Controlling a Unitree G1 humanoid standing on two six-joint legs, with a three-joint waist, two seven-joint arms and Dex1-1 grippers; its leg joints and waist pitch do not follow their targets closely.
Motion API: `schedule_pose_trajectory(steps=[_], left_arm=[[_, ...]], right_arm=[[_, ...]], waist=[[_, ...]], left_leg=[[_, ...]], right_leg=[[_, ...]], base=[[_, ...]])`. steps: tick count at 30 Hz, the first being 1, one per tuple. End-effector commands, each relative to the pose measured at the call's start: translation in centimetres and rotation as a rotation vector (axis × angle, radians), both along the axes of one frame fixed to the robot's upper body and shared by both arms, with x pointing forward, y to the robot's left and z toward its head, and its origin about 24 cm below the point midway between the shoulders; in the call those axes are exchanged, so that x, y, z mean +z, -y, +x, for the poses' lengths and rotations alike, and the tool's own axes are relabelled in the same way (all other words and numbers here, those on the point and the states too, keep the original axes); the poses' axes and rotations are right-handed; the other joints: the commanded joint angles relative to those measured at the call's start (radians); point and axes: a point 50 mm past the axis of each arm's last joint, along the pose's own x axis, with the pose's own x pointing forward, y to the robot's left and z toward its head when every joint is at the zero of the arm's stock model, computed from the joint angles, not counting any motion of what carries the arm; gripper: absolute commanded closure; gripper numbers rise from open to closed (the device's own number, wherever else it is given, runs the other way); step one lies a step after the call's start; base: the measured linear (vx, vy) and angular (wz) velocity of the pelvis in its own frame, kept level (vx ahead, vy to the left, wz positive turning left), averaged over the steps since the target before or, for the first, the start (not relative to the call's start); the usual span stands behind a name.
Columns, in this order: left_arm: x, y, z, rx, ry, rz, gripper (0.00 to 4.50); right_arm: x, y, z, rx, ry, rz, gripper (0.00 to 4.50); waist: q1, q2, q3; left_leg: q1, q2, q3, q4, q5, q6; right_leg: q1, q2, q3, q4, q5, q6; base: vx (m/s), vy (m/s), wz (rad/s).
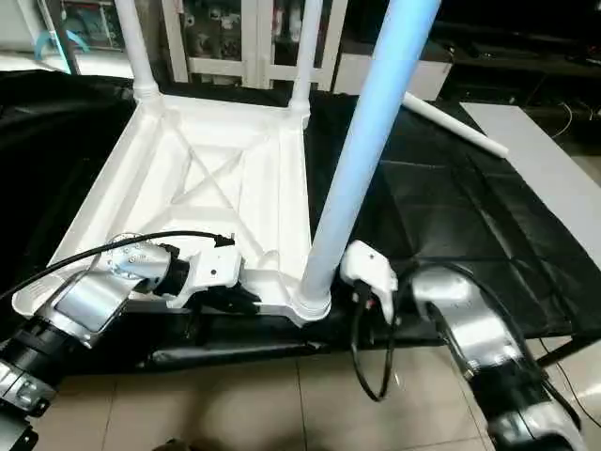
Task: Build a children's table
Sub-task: Rotate leg to tighten
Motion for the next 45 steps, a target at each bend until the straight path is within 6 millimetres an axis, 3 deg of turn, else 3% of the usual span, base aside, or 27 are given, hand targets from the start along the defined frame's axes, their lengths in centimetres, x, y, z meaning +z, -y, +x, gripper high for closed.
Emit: schedule_pose_trajectory(steps=[1, 10, 15, 27, 28, 32, 33, 36, 39, 41, 45], left_arm=[[-3.8, 0.0, -2.0, -0.063, -0.141, 0.147, 4.5], [-3.8, 0.0, -1.9, -0.06, -0.139, 0.147, 4.5], [-3.8, 0.0, -1.9, -0.056, -0.14, 0.149, 4.5], [-4.0, -0.1, -2.0, -0.057, -0.149, 0.158, 4.5], [-4.0, -0.1, -2.0, -0.051, -0.151, 0.153, 4.5], [-3.9, 0.3, -1.6, 0.008, -0.145, 0.11, 4.5], [-3.7, 0.7, -1.0, 0.078, -0.127, 0.074, 4.5], [-3.4, 1.8, 0.9, 0.29, -0.039, 0.007, 4.5], [-3.3, 2.6, 1.9, 0.424, -0.012, -0.027, 4.5], [-3.1, 3.9, 3.0, 0.571, 0.031, -0.074, 4.5], [-2.8, 5.0, 4.0, 0.693, 0.091, -0.132, 4.5]], right_arm=[[0.3, -0.4, 0.3, 0.026, 0.027, -0.006, 0.38], [0.3, -1.2, 0.8, 0.051, 0.038, 0.028, 1.12], [0.2, -1.2, 0.8, 0.06, 0.037, 0.037, 1.59], [-0.3, -1.0, 0.5, 0.057, 0.025, 0.05, 1.76], [-0.3, -0.9, 0.6, 0.031, 0.028, 0.068, 1.76], [0.1, -1.2, 1.7, -0.119, 0.028, 0.166, 1.76], [0.2, -1.3, 2.5, -0.23, 0.034, 0.217, 1.77], [-0.4, -1.7, 4.0, -0.48, 0.031, 0.269, 1.77], [-1.0, -2.5, 4.2, -0.579, 0.037, 0.274, 1.77], [-2.0, -4.4, 4.1, -0.667, 0.066, 0.257, 1.78], [-2.5, -6.1, 4.3, -0.776, 0.104, 0.242, 1.78]], waist=[[-0.005, 0.003, -0.052], [-0.008, 0.002, -0.048], [-0.009, 0.004, -0.048], [-0.01, 0.005, -0.047], [-0.009, 0.009, -0.046], [-0.012, 0.007, -0.044], [-0.016, 0.007, -0.041], [-0.031, 0.004, -0.038], [-0.045, 0.003, -0.039], [-0.046, 0.0, -0.042], [-0.05, 0.001, -0.041]], left_leg=[[0.018, 0.032, -0.012, -0.068, -0.228, 0.029], [0.019, 0.033, -0.015, -0.071, -0.274, 0.019], [0.02, 0.033, -0.015, -0.072, -0.277, 0.017], [0.021, 0.033, -0.014, -0.073, -0.283, 0.018], [0.022, 0.033, -0.015, -0.073, -0.286, 0.017], [0.021, 0.034, -0.015, -0.075, -0.311, 0.011], [0.02, 0.032, -0.016, -0.078, -0.332, 0.004], [0.02, 0.029, -0.026, -0.082, -0.39, -0.033], [0.013, 0.027, -0.032, -0.082, -0.403, -0.034], [0.012, 0.025, -0.034, -0.08, -0.387, -0.02], [0.012, 0.022, -0.029, -0.079, -0.365, -0.012]], right_leg=[[0.032, -0.041, 0.03, -0.047, -0.187, -0.216], [0.03, -0.043, 0.031, -0.054, -0.267, -0.2], [0.029, -0.042, 0.031, -0.054, -0.267, -0.201], [0.029, -0.04, 0.031, -0.055, -0.262, -0.204], [0.028, -0.04, 0.031, -0.055, -0.26, -0.205], [0.026, -0.042, 0.031, -0.059, -0.292, -0.202], [0.025, -0.04, 0.031, -0.062, -0.325, -0.196], [0.021, -0.044, 0.026, -0.073, -0.451, -0.16], [0.02, -0.049, 0.024, -0.083, -0.518, -0.122], [0.02, -0.049, 0.023, -0.088, -0.507, -0.117], [0.014, -0.042, 0.024, -0.088, -0.46, -0.121]], base=[[0.0, 0.0, 0.0], [0.0, 0.0, 0.0], [0.0, 0.0, 0.0], [0.0, 0.0, 0.0], [0.0, 0.0, 0.0], [0.0, 0.0, 0.0], [0.0, 0.0, 0.0], [-0.02, 0.001, -0.02], [-0.036, 0.007, -0.05], [0.0, 0.0, 0.0], [0.0, 0.0, 0.0]])
